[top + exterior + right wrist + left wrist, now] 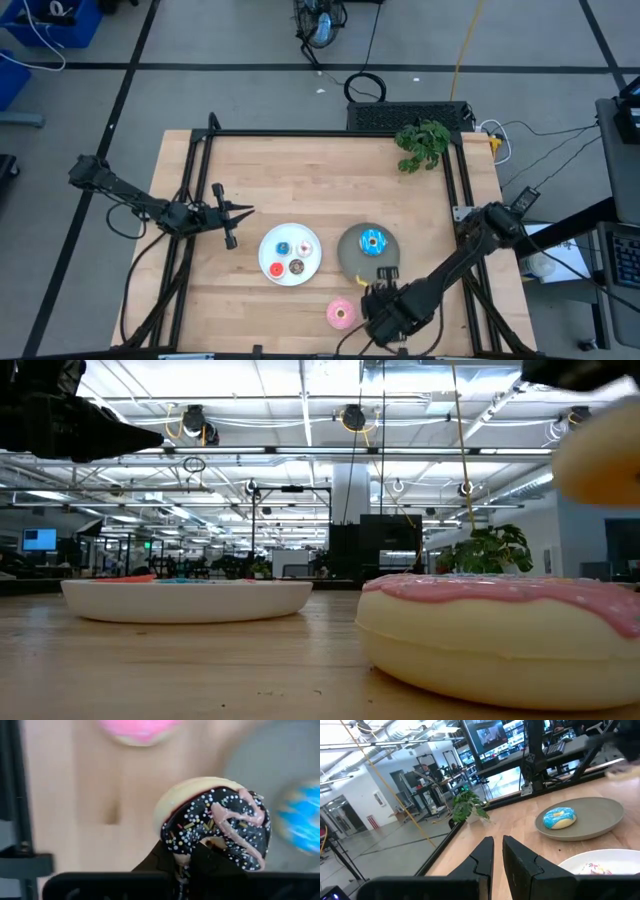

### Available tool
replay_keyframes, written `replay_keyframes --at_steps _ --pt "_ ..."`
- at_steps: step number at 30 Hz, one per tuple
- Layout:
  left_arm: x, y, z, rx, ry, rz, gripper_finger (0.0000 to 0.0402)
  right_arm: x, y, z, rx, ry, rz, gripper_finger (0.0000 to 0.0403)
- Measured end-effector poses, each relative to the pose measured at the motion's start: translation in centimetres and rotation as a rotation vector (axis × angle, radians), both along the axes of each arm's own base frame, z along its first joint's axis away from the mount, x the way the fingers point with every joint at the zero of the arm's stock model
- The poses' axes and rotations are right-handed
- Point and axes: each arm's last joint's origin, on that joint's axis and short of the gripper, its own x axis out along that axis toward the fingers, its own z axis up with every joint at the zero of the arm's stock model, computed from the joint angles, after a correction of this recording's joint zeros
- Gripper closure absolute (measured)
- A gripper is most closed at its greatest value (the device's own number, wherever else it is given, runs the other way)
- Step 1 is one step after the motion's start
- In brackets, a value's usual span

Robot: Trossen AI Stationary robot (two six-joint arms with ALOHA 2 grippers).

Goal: Pick & Place donuts
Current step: Put the large black donut on the gray plate

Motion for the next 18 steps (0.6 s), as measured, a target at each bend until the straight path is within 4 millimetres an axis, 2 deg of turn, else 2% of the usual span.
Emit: replay_keyframes --at_steps 3,9,14,18 --pt "0.0 0.0 0.0 0.001 0.0 0.0 0.0355 -0.1 -2.2 1.5 -0.032 0.029 -0.065 0.0394" --pt "0.0 0.0 0.0 0.003 0.001 0.0 0.0355 1.2 -5.1 1.8 0.002 0.112 -0.112 0.0395" --pt "0.0 0.0 -0.1 0.01 0.009 0.001 0.0355 2.8 -6.4 0.2 0.071 0.085 -0.064 0.0395" --pt "0.0 0.0 -0.2 0.015 0.02 0.001 0.0355 2.8 -7.1 -1.8 0.129 0.124 -0.056 0.0395"
